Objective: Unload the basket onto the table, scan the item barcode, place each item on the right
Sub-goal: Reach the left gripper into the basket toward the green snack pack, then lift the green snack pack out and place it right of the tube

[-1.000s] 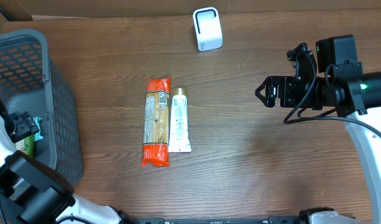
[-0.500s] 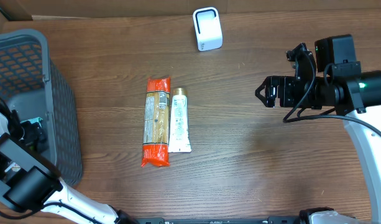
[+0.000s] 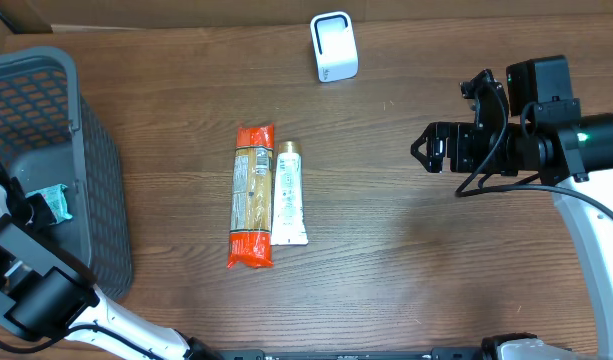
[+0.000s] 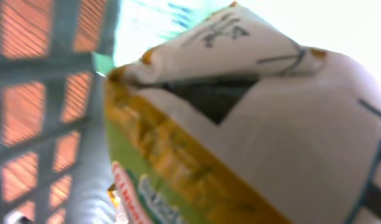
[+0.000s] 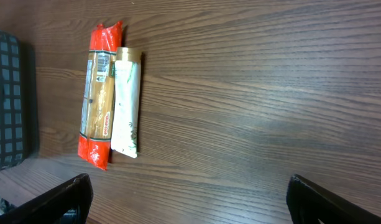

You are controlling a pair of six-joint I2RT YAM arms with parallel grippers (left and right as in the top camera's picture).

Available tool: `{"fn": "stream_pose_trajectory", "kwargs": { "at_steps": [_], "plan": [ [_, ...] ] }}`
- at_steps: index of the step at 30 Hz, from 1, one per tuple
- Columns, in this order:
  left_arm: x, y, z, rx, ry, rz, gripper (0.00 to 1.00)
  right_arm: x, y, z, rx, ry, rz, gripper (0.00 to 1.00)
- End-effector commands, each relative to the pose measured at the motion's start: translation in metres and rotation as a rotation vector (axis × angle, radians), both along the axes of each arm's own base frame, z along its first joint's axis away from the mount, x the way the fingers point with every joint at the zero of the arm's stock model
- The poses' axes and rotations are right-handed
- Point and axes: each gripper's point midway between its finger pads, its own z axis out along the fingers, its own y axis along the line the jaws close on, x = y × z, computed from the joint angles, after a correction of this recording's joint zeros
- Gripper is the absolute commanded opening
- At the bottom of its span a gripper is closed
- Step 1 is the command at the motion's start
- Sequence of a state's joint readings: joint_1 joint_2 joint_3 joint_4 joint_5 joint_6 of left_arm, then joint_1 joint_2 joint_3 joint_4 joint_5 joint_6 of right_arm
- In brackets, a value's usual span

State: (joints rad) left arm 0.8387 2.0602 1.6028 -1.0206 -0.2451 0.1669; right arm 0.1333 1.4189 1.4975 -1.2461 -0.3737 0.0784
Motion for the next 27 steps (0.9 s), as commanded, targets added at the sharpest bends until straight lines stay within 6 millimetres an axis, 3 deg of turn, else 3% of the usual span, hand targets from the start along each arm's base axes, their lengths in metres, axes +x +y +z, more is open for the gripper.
{"fn": "stream_pose_trajectory", "kwargs": {
  "at_steps": [1, 7, 8, 10, 14, 18, 22, 27],
  "plan": [
    [0.033, -0.020, 0.016, -0.119, -0.175, 0.075, 0.04, 0.000, 0.000, -0.002, -0.006, 0.000, 0.001, 1.00],
    [0.073, -0.031, 0.102, -0.176, -0.433, 0.078, 0.04, 0.005, 0.001, 0.001, -0.002, -0.022, 0.001, 1.00],
    [0.082, -0.035, 0.135, -0.175, -0.517, 0.088, 0.04, 0.005, 0.001, 0.001, -0.003, -0.023, 0.001, 1.00],
    [0.091, -0.043, 0.172, -0.183, -0.618, 0.077, 0.04, 0.005, 0.001, 0.000, -0.003, -0.020, 0.001, 1.00],
    [0.101, -0.075, 0.254, -0.234, -0.845, 0.052, 0.04, 0.004, 0.001, 0.000, -0.002, -0.020, 0.001, 1.00],
    [0.095, -0.114, 0.318, -0.274, -1.003, -0.014, 0.04, 0.004, 0.001, 0.000, -0.001, -0.018, -0.002, 1.00],
    [0.089, -0.159, 0.352, -0.293, -1.065, -0.092, 0.04, 0.004, 0.001, 0.000, -0.001, -0.019, -0.002, 1.00],
    [0.100, -0.237, 0.353, -0.409, -1.006, -0.252, 0.04, 0.004, 0.001, 0.000, -0.001, -0.019, -0.002, 1.00]
  ]
}}
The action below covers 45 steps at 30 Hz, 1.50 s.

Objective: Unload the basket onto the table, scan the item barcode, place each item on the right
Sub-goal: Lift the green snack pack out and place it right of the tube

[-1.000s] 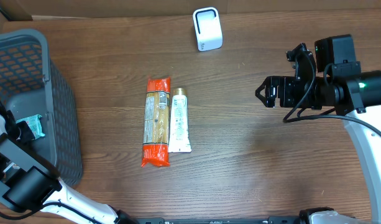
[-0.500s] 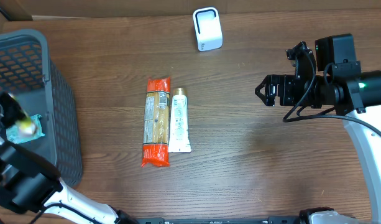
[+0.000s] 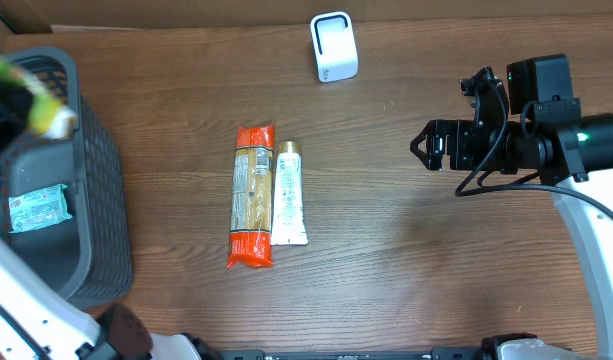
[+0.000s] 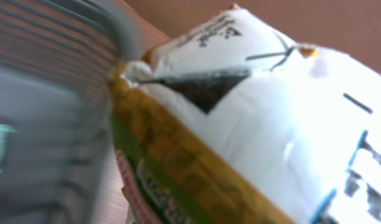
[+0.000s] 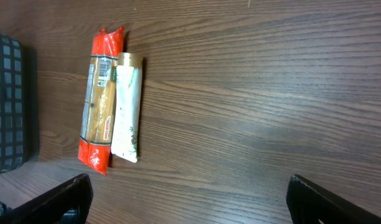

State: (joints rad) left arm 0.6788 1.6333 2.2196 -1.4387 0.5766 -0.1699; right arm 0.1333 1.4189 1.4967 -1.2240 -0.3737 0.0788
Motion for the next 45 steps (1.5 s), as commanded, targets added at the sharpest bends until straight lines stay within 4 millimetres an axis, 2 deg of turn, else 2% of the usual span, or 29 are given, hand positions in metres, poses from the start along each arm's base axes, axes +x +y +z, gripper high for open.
{"fn": "stream_pose_trajectory", "kwargs": {
  "at_steps": [1, 2, 3, 8, 14, 16, 20, 23, 25, 28, 30, 31, 32, 33, 34, 36, 39, 42, 45],
  "plan": [
    [0.022, -0.085, -0.004, -0.065, 0.019, -0.233, 0.04, 0.000, 0.000, -0.002, -0.004, 0.002, -0.001, 1.00],
    [0.031, -0.117, -0.018, -0.062, 0.073, -0.305, 0.04, 0.000, 0.000, -0.002, -0.004, 0.003, -0.001, 1.00],
    [0.035, -0.134, -0.031, -0.061, 0.124, -0.323, 0.04, 0.000, 0.000, -0.002, -0.004, 0.003, -0.001, 1.00],
    [0.047, -0.198, -0.096, -0.021, 0.358, -0.291, 0.04, -0.001, 0.000, -0.002, -0.005, 0.006, -0.002, 1.00],
    [0.053, -0.287, -0.179, -0.013, 0.551, -0.272, 0.04, -0.001, 0.000, -0.002, -0.005, 0.007, -0.002, 1.00],
    [0.052, -0.307, -0.208, -0.009, 0.615, -0.239, 0.04, -0.001, 0.000, -0.003, -0.006, 0.010, -0.002, 1.00],
    [0.044, -0.337, -0.261, 0.000, 0.761, -0.172, 0.04, -0.003, 0.000, -0.004, -0.007, 0.018, -0.001, 1.00],
    [0.029, -0.365, -0.307, -0.013, 0.900, -0.178, 0.04, -0.003, 0.000, -0.004, -0.007, 0.018, -0.001, 1.00],
    [0.021, -0.375, -0.327, -0.011, 0.959, -0.193, 0.04, -0.003, 0.000, -0.004, -0.007, 0.018, -0.001, 1.00],
    [0.012, -0.380, -0.355, 0.029, 1.028, -0.197, 0.04, -0.003, 0.000, -0.004, -0.007, 0.018, -0.001, 1.00],
    [0.011, -0.379, -0.360, 0.036, 1.039, -0.200, 0.06, -0.003, 0.000, -0.004, -0.007, 0.018, -0.001, 1.00],
    [0.011, -0.379, -0.361, 0.040, 1.039, -0.209, 0.10, -0.003, 0.000, -0.004, -0.007, 0.018, -0.001, 1.00],
    [0.013, -0.379, -0.361, 0.042, 1.035, -0.219, 0.18, -0.003, 0.000, -0.004, -0.007, 0.018, -0.001, 1.00],
    [0.015, -0.379, -0.361, 0.044, 1.026, -0.236, 0.33, -0.003, 0.000, -0.004, -0.007, 0.018, -0.001, 1.00],
    [0.019, -0.382, -0.357, 0.046, 1.006, -0.291, 0.60, -0.003, 0.000, -0.004, -0.008, 0.017, -0.001, 1.00],
    [0.024, -0.385, -0.350, 0.050, 0.979, -0.349, 0.67, -0.002, 0.000, -0.003, -0.007, 0.015, -0.001, 1.00],
    [0.035, -0.389, -0.326, 0.055, 0.926, -0.396, 0.72, -0.002, 0.000, -0.003, -0.007, 0.013, -0.001, 1.00],
    [0.052, -0.392, -0.282, 0.078, 0.827, -0.438, 0.72, -0.002, 0.000, -0.003, -0.007, 0.013, -0.001, 1.00],
    [0.068, -0.382, -0.224, 0.144, 0.689, -0.427, 0.76, -0.002, 0.000, -0.003, -0.007, 0.014, -0.001, 1.00]
  ]
}}
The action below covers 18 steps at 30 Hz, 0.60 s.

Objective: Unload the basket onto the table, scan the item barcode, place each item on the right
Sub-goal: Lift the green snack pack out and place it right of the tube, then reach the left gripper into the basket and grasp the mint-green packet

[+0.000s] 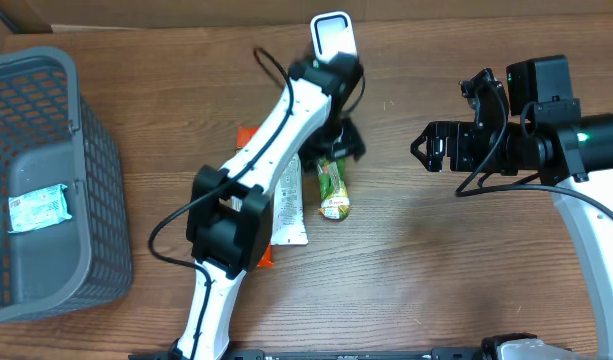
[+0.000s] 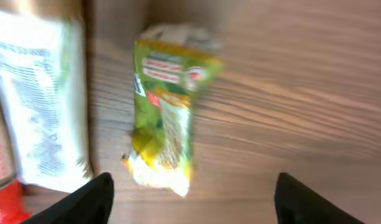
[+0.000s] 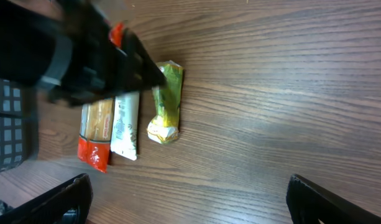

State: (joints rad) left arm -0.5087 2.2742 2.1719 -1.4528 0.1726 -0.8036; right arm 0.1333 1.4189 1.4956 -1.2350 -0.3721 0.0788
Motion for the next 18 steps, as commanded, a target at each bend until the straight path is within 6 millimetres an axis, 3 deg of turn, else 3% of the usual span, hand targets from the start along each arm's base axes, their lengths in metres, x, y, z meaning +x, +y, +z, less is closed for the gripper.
{"fn": "stream_pose_trajectory", "kwargs": {
  "at_steps": [1, 7, 9, 13, 17, 18],
  "plan": [
    [0.030, 0.014, 0.089, 0.009, -0.267, -0.063, 0.78, 0.000, 0.000, -0.002, -0.004, 0.002, -0.001, 1.00],
    [0.035, 0.066, 0.219, 0.004, -0.609, -0.083, 0.83, 0.000, 0.001, -0.001, -0.004, 0.002, 0.000, 1.00],
    [0.031, 0.095, 0.257, -0.001, -0.710, -0.042, 0.83, 0.000, 0.001, -0.002, -0.004, 0.002, 0.000, 1.00],
    [0.012, 0.163, 0.309, 0.032, -0.841, 0.084, 0.81, 0.000, 0.001, -0.002, -0.004, 0.003, 0.000, 1.00],
    [-0.017, 0.234, 0.344, 0.103, -0.932, 0.226, 0.80, -0.001, 0.000, -0.002, -0.004, 0.005, 0.000, 1.00],
    [-0.031, 0.260, 0.351, 0.140, -0.944, 0.284, 0.80, -0.001, 0.000, -0.002, -0.004, 0.005, 0.000, 1.00]
  ]
}}
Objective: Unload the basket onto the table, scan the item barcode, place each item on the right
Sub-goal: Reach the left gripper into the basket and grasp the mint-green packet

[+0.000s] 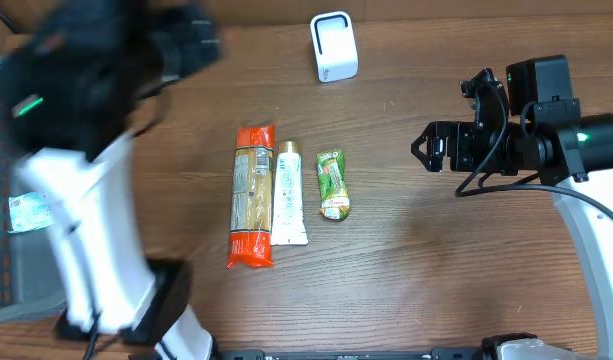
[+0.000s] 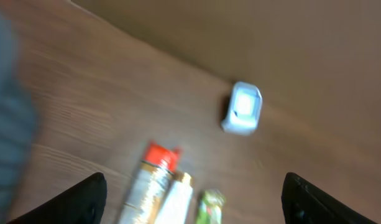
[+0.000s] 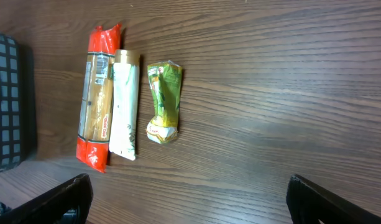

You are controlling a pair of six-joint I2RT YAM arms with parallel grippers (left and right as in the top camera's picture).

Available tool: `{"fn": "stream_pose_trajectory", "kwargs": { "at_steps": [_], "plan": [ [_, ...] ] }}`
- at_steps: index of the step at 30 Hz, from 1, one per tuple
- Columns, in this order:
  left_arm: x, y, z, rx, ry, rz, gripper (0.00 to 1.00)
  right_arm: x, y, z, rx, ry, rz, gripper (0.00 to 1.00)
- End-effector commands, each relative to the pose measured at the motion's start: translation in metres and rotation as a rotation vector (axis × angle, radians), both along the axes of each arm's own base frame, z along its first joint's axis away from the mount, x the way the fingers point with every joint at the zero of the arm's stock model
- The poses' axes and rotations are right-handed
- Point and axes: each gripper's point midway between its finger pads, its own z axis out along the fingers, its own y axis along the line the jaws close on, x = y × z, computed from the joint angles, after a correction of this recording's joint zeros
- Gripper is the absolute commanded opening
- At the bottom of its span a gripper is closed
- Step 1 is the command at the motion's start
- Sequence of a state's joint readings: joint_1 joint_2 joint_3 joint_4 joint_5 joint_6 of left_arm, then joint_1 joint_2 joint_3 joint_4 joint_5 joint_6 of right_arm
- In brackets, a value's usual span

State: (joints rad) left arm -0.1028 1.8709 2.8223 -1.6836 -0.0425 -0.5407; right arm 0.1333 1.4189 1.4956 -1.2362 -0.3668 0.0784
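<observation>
A green snack packet (image 1: 331, 183) lies flat on the wooden table, just right of a white tube (image 1: 288, 192) and an orange packet (image 1: 252, 195). The white scanner (image 1: 334, 46) stands at the table's far edge. My left gripper (image 2: 193, 200) is open and empty, high over the table's left part; its view is blurred and shows the scanner (image 2: 243, 107) and the green packet (image 2: 209, 208) below. My right gripper (image 3: 196, 200) hangs open and empty at the right, with the green packet (image 3: 164, 102) well off to its left.
A grey mesh basket (image 3: 10, 99) stands at the table's left edge, mostly hidden overhead by my blurred left arm (image 1: 96, 90). A small teal-and-white packet (image 1: 26, 212) lies inside the basket. Bare wood lies between the three items and the right arm.
My left arm was stretched over the table's middle with its open gripper just above the green packet. It is now back at the upper left, high up. The packet lies where it was.
My left gripper was down in the basket, shut on the green packet. Then it held the packet up over the basket's rim. Later the packet lay on the table beside the tube with the gripper open above it. Now the arm is away at the left.
</observation>
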Motion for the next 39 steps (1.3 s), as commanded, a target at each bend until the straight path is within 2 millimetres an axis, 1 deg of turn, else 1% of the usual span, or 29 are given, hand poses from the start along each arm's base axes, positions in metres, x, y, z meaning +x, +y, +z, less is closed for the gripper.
{"fn": "stream_pose_trajectory", "kwargs": {
  "at_steps": [1, 3, 5, 7, 10, 13, 16, 17, 18, 20, 21, 24, 27, 28, 30, 32, 33, 38, 39],
  "plan": [
    [-0.040, 0.065, 0.023, 0.070, -0.049, 0.133, 0.80, -0.001, 0.001, -0.001, 0.001, 0.005, 0.002, 1.00],
    [-0.059, 0.095, 0.020, 0.086, -0.026, 0.215, 0.80, -0.001, 0.001, -0.001, 0.001, 0.005, 0.002, 1.00],
    [-0.076, 0.120, 0.012, 0.103, 0.015, 0.289, 0.80, -0.001, 0.001, -0.001, 0.001, 0.005, 0.002, 1.00],
    [-0.097, 0.150, -0.004, 0.099, 0.081, 0.399, 0.78, -0.001, 0.001, -0.001, 0.001, 0.005, 0.002, 1.00],
    [-0.128, 0.195, -0.035, 0.064, 0.197, 0.569, 0.77, -0.001, 0.001, -0.001, 0.001, 0.005, 0.002, 1.00],
    [-0.142, 0.231, -0.062, 0.046, 0.279, 0.669, 0.76, 0.000, 0.001, -0.001, 0.002, 0.004, 0.002, 1.00],
    [-0.141, 0.261, -0.088, 0.053, 0.325, 0.740, 0.76, 0.000, 0.001, -0.001, 0.002, 0.003, 0.002, 1.00],
    [-0.138, 0.271, -0.099, 0.051, 0.337, 0.766, 0.76, 0.000, 0.002, -0.001, 0.002, 0.001, 0.002, 1.00],
    [-0.134, 0.276, -0.106, 0.049, 0.341, 0.772, 0.77, 0.000, 0.002, -0.001, 0.002, 0.000, 0.002, 1.00],
    [-0.122, 0.289, -0.129, 0.044, 0.364, 0.772, 0.79, 0.001, 0.002, -0.001, 0.002, 0.000, 0.002, 1.00],
    [-0.116, 0.295, -0.146, 0.035, 0.393, 0.769, 0.80, 0.000, 0.001, -0.001, 0.002, 0.000, 0.002, 1.00],
    [-0.102, 0.304, -0.183, -0.003, 0.456, 0.751, 0.80, 0.000, 0.001, -0.001, 0.002, 0.001, 0.002, 1.00],
    [-0.093, 0.312, -0.218, -0.048, 0.530, 0.767, 0.82, 0.000, 0.001, -0.001, 0.002, 0.001, 0.002, 1.00],
    [-0.091, 0.314, -0.225, -0.057, 0.544, 0.770, 0.82, 0.000, 0.001, -0.001, 0.002, 0.001, 0.002, 1.00],
    [-0.085, 0.320, -0.248, -0.094, 0.587, 0.797, 0.85, 0.000, 0.001, -0.001, 0.002, 0.001, 0.002, 1.00],
    [-0.080, 0.324, -0.266, -0.123, 0.614, 0.823, 0.86, 0.000, 0.001, -0.001, 0.001, 0.001, 0.001, 1.00],
    [-0.077, 0.327, -0.280, -0.149, 0.630, 0.853, 0.86, 0.000, 0.001, -0.001, 0.001, 0.001, 0.001, 1.00],
    [-0.069, 0.337, -0.320, -0.197, 0.678, 0.927, 0.87, -0.001, 0.001, -0.001, 0.001, 0.006, 0.001, 1.00],
    [-0.069, 0.341, -0.333, -0.201, 0.696, 0.961, 0.91, -0.002, 0.001, -0.002, 0.001, 0.010, 0.001, 1.00]
  ]
}}
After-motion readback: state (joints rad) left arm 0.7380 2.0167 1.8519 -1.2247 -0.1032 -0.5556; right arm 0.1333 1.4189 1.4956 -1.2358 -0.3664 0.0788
